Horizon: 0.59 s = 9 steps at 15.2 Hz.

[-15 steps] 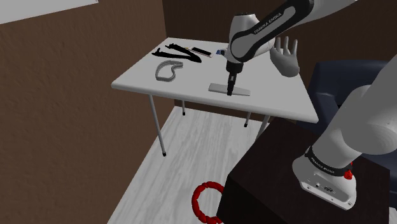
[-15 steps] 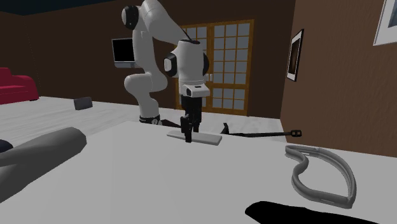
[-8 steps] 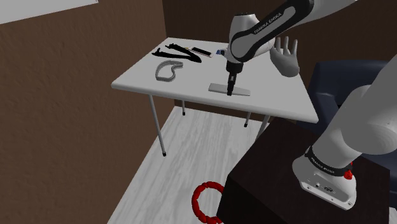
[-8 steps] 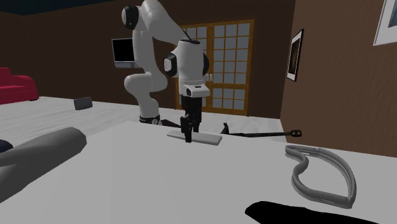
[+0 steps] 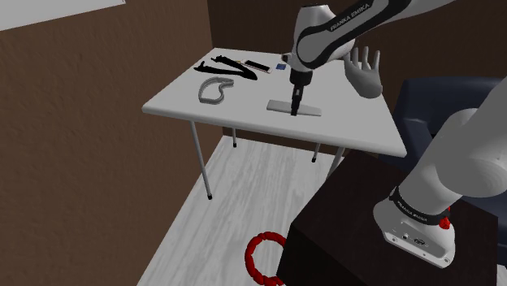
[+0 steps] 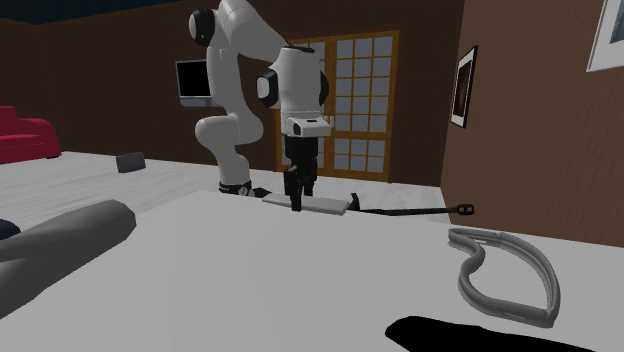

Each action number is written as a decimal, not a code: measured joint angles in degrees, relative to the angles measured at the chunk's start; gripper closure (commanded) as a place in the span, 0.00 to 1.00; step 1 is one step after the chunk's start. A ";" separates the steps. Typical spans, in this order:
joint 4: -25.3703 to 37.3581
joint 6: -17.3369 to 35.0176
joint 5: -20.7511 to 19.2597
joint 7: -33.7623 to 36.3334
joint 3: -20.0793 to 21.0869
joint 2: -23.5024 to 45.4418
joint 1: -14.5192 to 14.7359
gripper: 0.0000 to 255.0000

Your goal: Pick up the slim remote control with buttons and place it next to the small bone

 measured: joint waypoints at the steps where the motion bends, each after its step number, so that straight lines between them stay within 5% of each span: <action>1: 0.33 -0.93 -0.13 0.06 0.01 -0.61 -0.03 1.00; 9: 3.58 -7.41 -0.74 0.42 0.15 -3.88 -0.17 1.00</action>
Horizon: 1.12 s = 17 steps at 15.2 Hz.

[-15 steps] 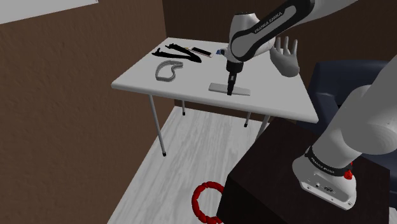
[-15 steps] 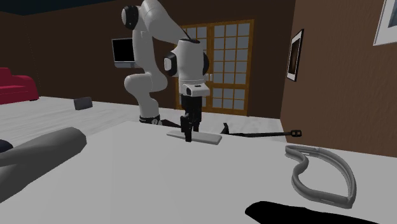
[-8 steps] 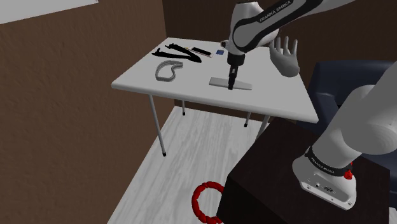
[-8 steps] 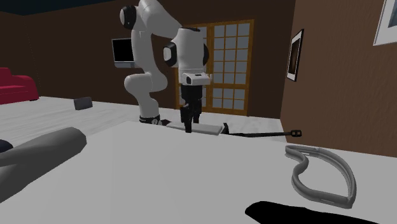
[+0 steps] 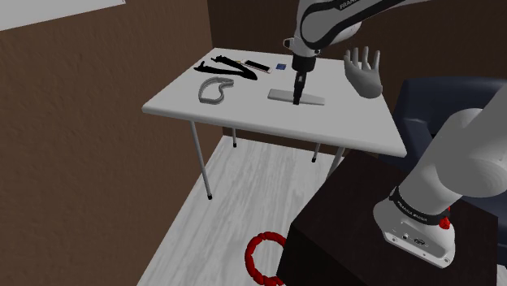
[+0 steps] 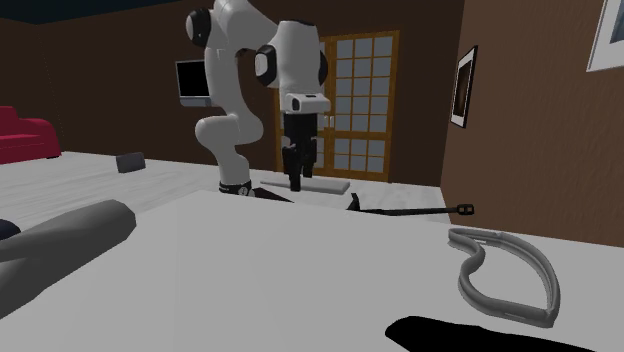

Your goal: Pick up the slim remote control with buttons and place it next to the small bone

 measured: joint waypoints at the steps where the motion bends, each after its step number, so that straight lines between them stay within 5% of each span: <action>1: 0.47 -0.79 -0.05 0.08 0.05 -0.33 0.01 1.00; 8: 4.59 -5.60 -0.10 0.03 0.08 -1.05 -0.01 1.00; 17: 25.70 -9.30 3.78 -6.79 -2.87 16.85 -2.12 1.00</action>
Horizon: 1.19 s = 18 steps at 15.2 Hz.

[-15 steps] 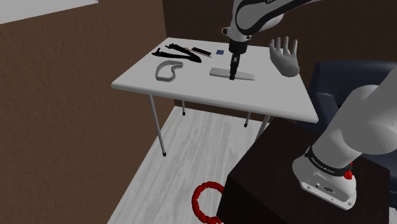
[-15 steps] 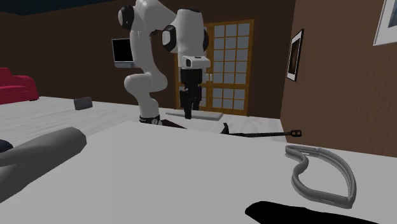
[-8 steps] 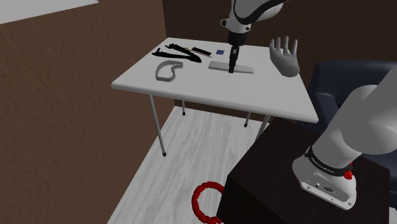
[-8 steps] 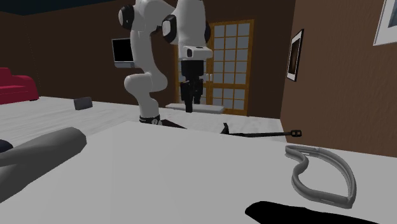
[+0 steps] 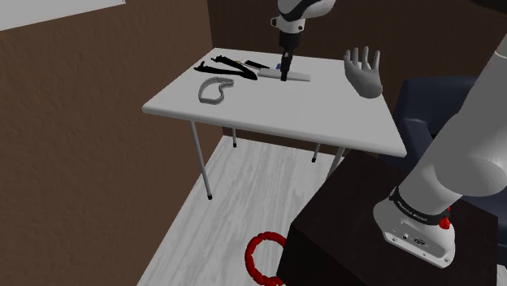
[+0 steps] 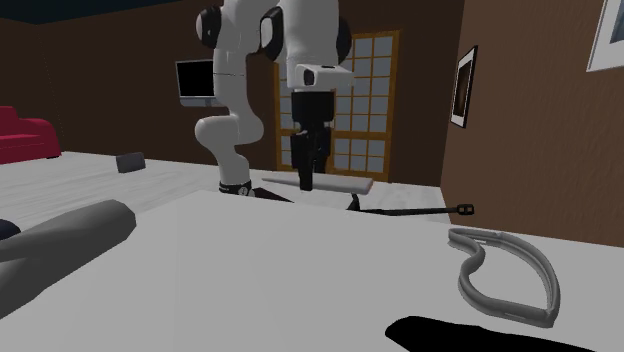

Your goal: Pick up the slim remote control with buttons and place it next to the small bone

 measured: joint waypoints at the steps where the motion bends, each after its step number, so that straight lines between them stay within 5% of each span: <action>1: 3.29 -0.98 0.61 -0.99 -0.31 2.42 -0.56 1.00; 11: 38.61 -12.40 5.87 -5.58 -0.32 26.94 -6.54 1.00; 18: 36.47 -8.50 6.29 -6.14 -0.14 28.78 -6.78 1.00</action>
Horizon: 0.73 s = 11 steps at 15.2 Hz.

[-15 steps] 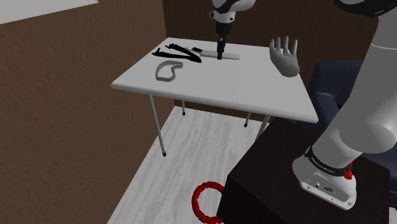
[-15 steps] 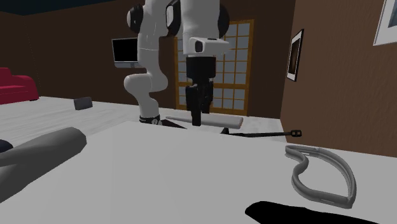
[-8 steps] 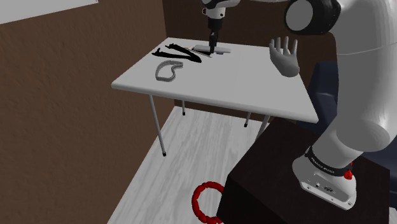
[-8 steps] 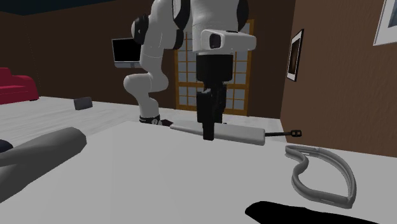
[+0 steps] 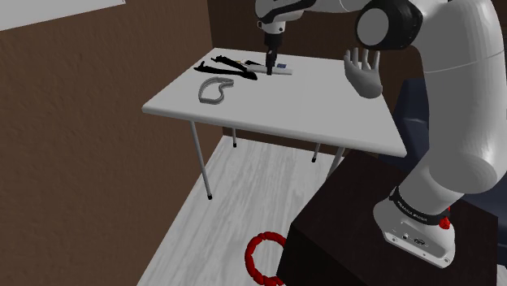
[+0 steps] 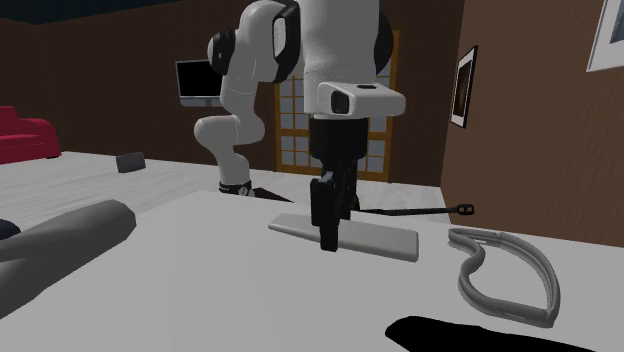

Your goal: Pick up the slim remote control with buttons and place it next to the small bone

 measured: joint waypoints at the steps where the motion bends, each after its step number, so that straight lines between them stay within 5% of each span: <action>1: -0.79 0.69 0.01 -0.06 0.00 -0.10 0.06 1.00; 11: -5.56 7.31 0.56 -0.54 0.34 1.81 0.22 1.00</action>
